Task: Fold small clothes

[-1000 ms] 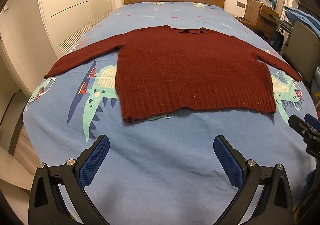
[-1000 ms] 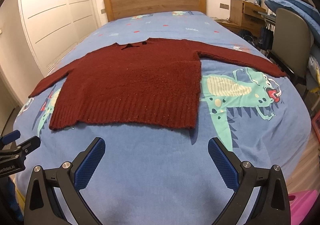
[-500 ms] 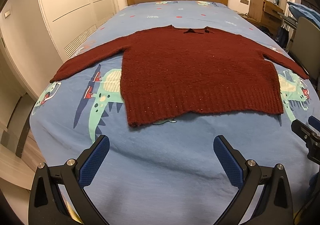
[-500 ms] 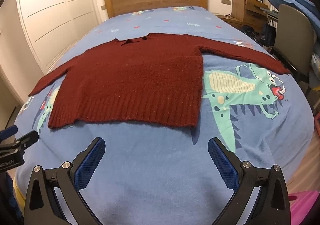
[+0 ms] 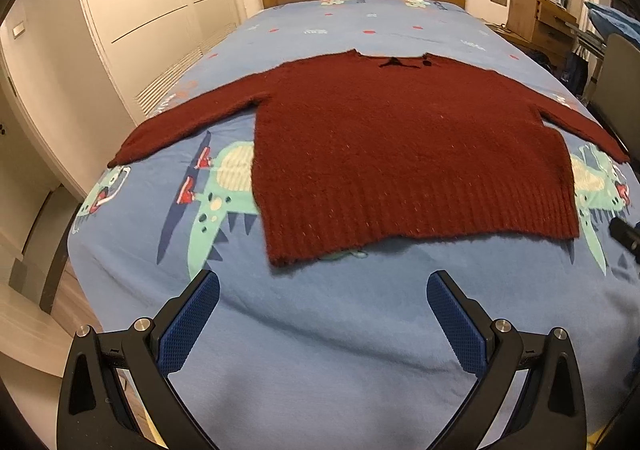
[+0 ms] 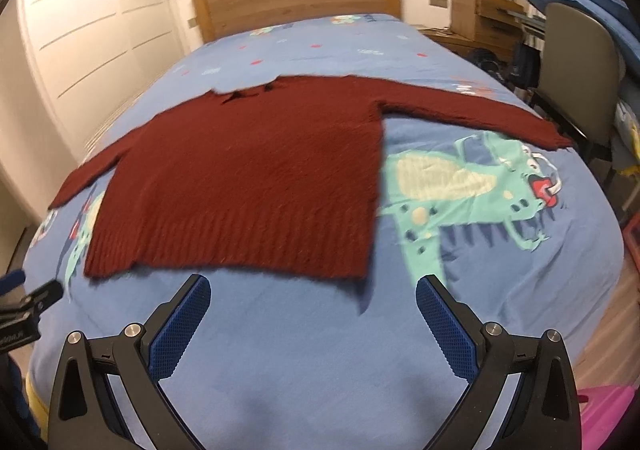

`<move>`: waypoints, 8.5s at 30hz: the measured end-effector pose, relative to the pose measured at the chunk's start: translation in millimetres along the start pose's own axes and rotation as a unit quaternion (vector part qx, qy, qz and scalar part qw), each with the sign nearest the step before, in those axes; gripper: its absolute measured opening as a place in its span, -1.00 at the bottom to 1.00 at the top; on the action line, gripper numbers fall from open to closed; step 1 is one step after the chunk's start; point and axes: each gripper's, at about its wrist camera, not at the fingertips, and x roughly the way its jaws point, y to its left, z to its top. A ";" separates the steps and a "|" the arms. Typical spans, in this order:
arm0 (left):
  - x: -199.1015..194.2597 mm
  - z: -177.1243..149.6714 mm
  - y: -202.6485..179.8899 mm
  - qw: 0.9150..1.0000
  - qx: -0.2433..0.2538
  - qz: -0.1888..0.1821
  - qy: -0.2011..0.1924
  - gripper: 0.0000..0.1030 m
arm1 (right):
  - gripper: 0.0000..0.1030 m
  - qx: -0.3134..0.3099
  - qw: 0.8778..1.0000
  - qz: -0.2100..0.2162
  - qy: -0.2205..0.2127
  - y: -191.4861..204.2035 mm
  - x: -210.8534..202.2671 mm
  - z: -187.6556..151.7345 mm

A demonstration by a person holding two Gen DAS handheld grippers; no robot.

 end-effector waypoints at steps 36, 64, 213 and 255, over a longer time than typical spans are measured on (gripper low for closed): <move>53.9 116.6 35.6 0.993 -0.108 0.010 0.048 0.98 | 0.42 0.427 0.904 -0.001 -0.030 -381.4 177.4 127.6; 72.8 116.6 74.8 0.981 -0.180 -0.042 0.062 0.98 | -0.82 0.467 0.869 0.136 -0.094 -377.0 178.7 217.6; 80.8 63.7 150.2 0.982 -0.184 -0.023 0.025 0.98 | 0.53 -0.124 0.986 -0.001 0.111 39.2 172.2 80.4; 223.1 98.6 384.7 0.902 -0.427 -0.055 0.017 0.95 | 0.62 -0.068 0.987 -0.036 0.138 19.2 179.7 86.5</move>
